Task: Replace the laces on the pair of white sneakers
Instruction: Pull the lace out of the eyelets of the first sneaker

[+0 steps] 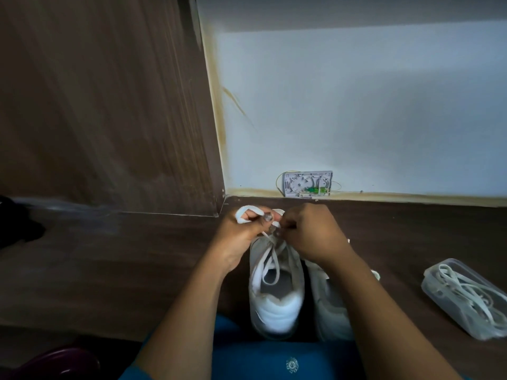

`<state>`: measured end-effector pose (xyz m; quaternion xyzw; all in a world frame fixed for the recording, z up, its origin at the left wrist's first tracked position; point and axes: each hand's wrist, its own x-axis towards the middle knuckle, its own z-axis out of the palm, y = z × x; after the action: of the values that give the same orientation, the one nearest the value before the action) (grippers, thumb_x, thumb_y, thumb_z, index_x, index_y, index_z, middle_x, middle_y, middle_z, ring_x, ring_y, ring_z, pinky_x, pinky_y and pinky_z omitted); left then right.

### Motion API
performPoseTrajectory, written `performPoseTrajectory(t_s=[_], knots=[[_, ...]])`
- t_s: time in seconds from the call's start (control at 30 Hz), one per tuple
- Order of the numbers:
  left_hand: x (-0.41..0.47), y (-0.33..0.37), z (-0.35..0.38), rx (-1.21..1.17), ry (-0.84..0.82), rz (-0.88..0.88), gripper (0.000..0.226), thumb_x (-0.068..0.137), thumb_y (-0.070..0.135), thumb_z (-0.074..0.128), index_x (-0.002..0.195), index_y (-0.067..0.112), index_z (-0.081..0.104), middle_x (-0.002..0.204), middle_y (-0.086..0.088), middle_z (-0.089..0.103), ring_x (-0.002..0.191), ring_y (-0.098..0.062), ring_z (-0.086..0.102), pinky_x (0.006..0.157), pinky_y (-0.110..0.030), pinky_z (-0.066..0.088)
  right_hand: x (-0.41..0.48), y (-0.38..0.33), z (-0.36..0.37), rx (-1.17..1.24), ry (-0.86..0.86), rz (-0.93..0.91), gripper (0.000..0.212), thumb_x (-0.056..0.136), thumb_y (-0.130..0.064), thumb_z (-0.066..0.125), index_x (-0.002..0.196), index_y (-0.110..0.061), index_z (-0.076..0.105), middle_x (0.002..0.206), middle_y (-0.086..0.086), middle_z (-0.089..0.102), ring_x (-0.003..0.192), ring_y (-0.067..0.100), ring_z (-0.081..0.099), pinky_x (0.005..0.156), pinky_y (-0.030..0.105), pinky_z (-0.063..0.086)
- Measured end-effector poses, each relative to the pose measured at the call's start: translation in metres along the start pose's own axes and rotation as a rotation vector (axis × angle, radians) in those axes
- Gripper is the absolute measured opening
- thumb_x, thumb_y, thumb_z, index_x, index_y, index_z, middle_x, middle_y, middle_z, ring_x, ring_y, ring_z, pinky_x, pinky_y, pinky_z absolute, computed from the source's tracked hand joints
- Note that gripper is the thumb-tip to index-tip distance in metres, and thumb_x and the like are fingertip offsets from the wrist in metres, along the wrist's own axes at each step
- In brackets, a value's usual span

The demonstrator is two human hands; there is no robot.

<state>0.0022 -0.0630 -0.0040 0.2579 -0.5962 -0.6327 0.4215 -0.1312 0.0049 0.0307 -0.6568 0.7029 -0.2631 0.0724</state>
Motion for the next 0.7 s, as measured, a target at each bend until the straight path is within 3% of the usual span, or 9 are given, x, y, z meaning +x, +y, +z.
performPoseTrajectory(t_s=[0.07, 0.13, 0.2, 0.27, 0.37, 0.43, 0.5, 0.57, 0.7], knots=[[-0.004, 0.001, -0.006, -0.013, -0.058, -0.062, 0.027, 0.065, -0.007, 0.065, 0.084, 0.013, 0.071, 0.081, -0.006, 0.066, 0.075, -0.013, 0.06, 0.069, -0.026, 0.047, 0.0, -0.007, -0.004, 0.129, 0.154, -0.02, 0.015, 0.082, -0.018, 0.068, 0.067, -0.016, 0.067, 0.059, -0.001, 0.057, 0.058, 0.016, 0.053, 0.056, 0.028, 0.037], [-0.005, 0.002, -0.005, 0.156, -0.115, -0.1, 0.031, 0.058, -0.004, 0.062, 0.087, 0.006, 0.067, 0.084, -0.015, 0.062, 0.079, -0.021, 0.057, 0.071, -0.033, 0.047, 0.0, -0.016, -0.006, 0.281, 0.319, -0.054, 0.022, 0.081, -0.017, 0.071, 0.063, -0.019, 0.06, 0.052, -0.011, 0.048, 0.051, 0.004, 0.044, 0.053, 0.025, 0.035], [-0.006, 0.002, 0.004, 0.361, -0.133, -0.043, 0.017, 0.065, -0.002, 0.064, 0.082, -0.003, 0.065, 0.082, -0.02, 0.063, 0.079, -0.022, 0.059, 0.074, -0.04, 0.05, 0.001, -0.021, -0.003, 0.374, 0.385, -0.091, 0.019, 0.079, -0.013, 0.072, 0.064, -0.017, 0.063, 0.052, -0.014, 0.048, 0.051, 0.002, 0.047, 0.054, 0.018, 0.036], [-0.003, 0.004, 0.01, 0.358, 0.004, -0.008, 0.01, 0.078, -0.007, 0.06, 0.074, 0.001, 0.065, 0.071, -0.01, 0.065, 0.071, -0.016, 0.06, 0.069, -0.038, 0.049, 0.001, -0.017, -0.001, 0.389, 0.393, -0.091, 0.016, 0.079, -0.009, 0.072, 0.067, -0.018, 0.065, 0.056, -0.014, 0.054, 0.054, 0.002, 0.051, 0.056, 0.018, 0.04], [0.0, 0.01, 0.01, -0.028, 0.196, -0.033, 0.035, 0.09, -0.009, 0.046, 0.071, 0.011, 0.067, 0.059, 0.002, 0.063, 0.055, -0.008, 0.053, 0.059, -0.023, 0.043, -0.003, -0.003, -0.007, 0.449, 0.138, 0.009, 0.02, 0.077, -0.006, 0.072, 0.093, -0.018, 0.068, 0.081, -0.005, 0.066, 0.071, 0.01, 0.062, 0.061, 0.017, 0.044], [0.0, 0.014, 0.01, -0.22, 0.22, -0.017, 0.048, 0.089, -0.014, 0.038, 0.061, 0.012, 0.067, 0.058, 0.002, 0.062, 0.053, -0.008, 0.054, 0.055, -0.02, 0.043, -0.006, 0.002, -0.005, 0.192, -0.097, 0.019, 0.024, 0.076, -0.018, 0.074, 0.099, -0.016, 0.069, 0.088, -0.003, 0.066, 0.074, 0.014, 0.06, 0.058, 0.013, 0.038], [0.0, 0.018, 0.011, -0.328, 0.224, 0.021, 0.042, 0.087, -0.016, 0.034, 0.065, 0.006, 0.062, 0.061, 0.001, 0.063, 0.055, -0.01, 0.053, 0.053, -0.019, 0.042, -0.006, -0.002, 0.002, -0.024, -0.155, -0.038, 0.011, 0.079, -0.027, 0.071, 0.078, -0.017, 0.07, 0.072, -0.001, 0.061, 0.065, 0.014, 0.053, 0.052, 0.021, 0.031], [0.001, 0.02, 0.008, -0.42, 0.236, 0.026, 0.027, 0.089, -0.009, 0.038, 0.075, 0.005, 0.057, 0.064, 0.0, 0.062, 0.057, -0.011, 0.053, 0.055, -0.021, 0.042, -0.003, -0.006, 0.005, -0.008, -0.09, -0.03, 0.033, 0.084, -0.023, 0.067, 0.053, -0.021, 0.057, 0.054, -0.005, 0.046, 0.053, 0.009, 0.041, 0.05, 0.024, 0.023], [-0.001, 0.014, -0.002, -0.313, 0.153, -0.071, 0.019, 0.076, -0.006, 0.054, 0.087, 0.006, 0.065, 0.065, -0.004, 0.06, 0.058, -0.013, 0.056, 0.058, -0.023, 0.046, 0.003, -0.011, 0.006, 0.185, 0.102, -0.029, 0.042, 0.08, -0.023, 0.072, 0.044, -0.026, 0.05, 0.046, -0.006, 0.041, 0.051, 0.011, 0.041, 0.054, 0.03, 0.031]])
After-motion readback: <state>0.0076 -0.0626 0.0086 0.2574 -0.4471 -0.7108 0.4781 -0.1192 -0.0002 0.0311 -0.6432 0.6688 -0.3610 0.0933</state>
